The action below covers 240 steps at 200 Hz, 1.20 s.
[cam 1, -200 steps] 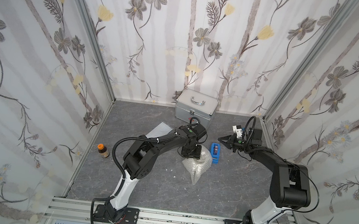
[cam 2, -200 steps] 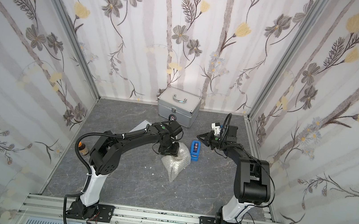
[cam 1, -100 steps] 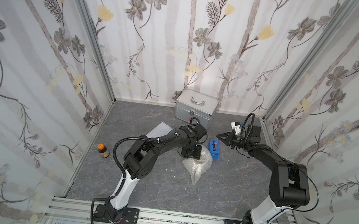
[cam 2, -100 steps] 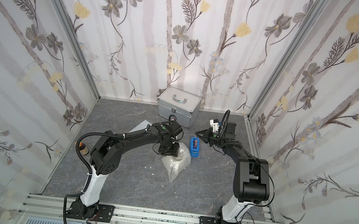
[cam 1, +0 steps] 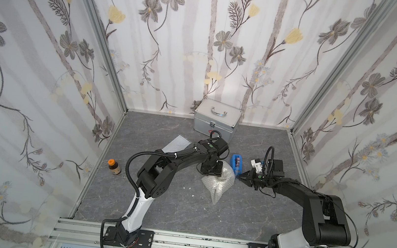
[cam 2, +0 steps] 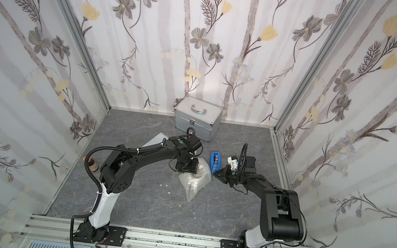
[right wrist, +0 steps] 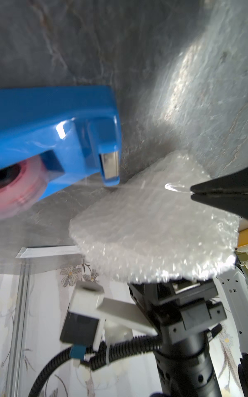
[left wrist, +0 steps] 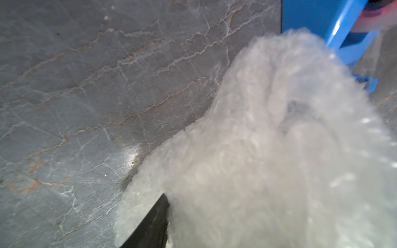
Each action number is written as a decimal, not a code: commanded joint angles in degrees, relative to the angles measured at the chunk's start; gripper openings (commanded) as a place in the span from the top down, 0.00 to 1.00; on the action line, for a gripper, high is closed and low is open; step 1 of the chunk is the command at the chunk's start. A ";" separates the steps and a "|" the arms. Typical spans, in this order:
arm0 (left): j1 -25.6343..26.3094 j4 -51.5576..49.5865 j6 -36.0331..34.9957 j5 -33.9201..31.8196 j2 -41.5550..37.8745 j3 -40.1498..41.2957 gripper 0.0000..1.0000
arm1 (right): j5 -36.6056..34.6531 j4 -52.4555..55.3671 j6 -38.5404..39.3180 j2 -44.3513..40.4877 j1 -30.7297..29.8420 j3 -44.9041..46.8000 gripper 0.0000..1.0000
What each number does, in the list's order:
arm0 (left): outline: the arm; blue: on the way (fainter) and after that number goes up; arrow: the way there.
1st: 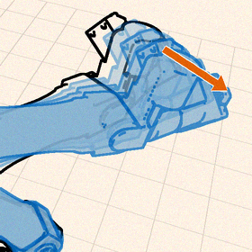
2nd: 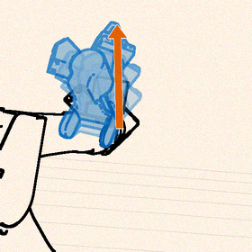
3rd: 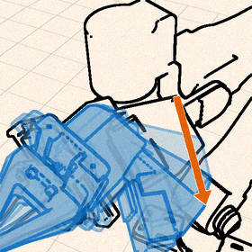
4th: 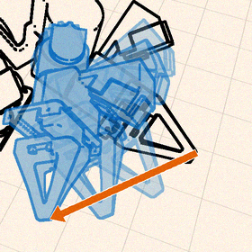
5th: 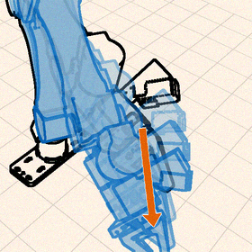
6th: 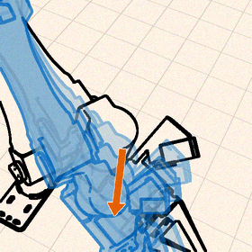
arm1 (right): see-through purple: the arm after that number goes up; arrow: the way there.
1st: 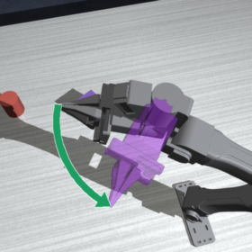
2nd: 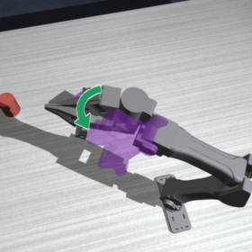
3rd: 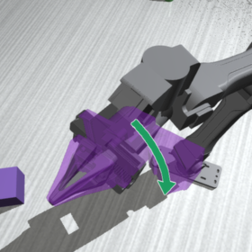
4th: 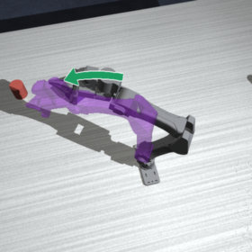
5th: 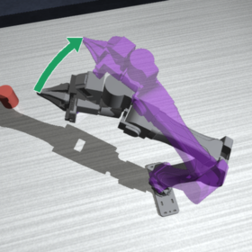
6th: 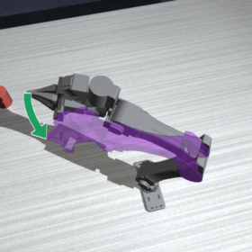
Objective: Wrap mugs in bubble wrap
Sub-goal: Tear off the tape using the Tape Cutter.
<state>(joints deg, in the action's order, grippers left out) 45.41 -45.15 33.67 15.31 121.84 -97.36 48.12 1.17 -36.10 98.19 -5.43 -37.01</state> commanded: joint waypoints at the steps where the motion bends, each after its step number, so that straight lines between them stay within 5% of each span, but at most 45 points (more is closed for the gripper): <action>1: 0.12 0.51 0.70 0.68 -0.20 0.24 0.47 | -2.03 -1.93 1.88 1.97 -0.11 0.21 1.00; 66: 0.16 0.31 0.74 0.67 -0.21 -0.11 0.47 | -10.39 1.38 3.55 9.05 -0.28 -5.20 1.00; 138: 0.20 0.62 0.78 0.75 -0.28 0.07 0.47 | -32.54 16.94 6.92 10.61 -4.59 -14.64 1.00; 205: 0.12 1.42 0.63 1.24 -0.58 0.68 0.47 | -70.87 39.38 3.58 17.81 -14.04 -28.04 1.00; 240: 0.12 2.37 0.65 1.59 -0.72 1.27 0.47 | -84.51 47.62 3.69 25.09 -17.42 -34.43 1.00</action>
<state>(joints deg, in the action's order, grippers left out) 45.45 -44.01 33.67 15.88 121.51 -96.55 -18.26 37.01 -31.55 118.19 -21.56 -68.66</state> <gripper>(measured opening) 0.533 0.048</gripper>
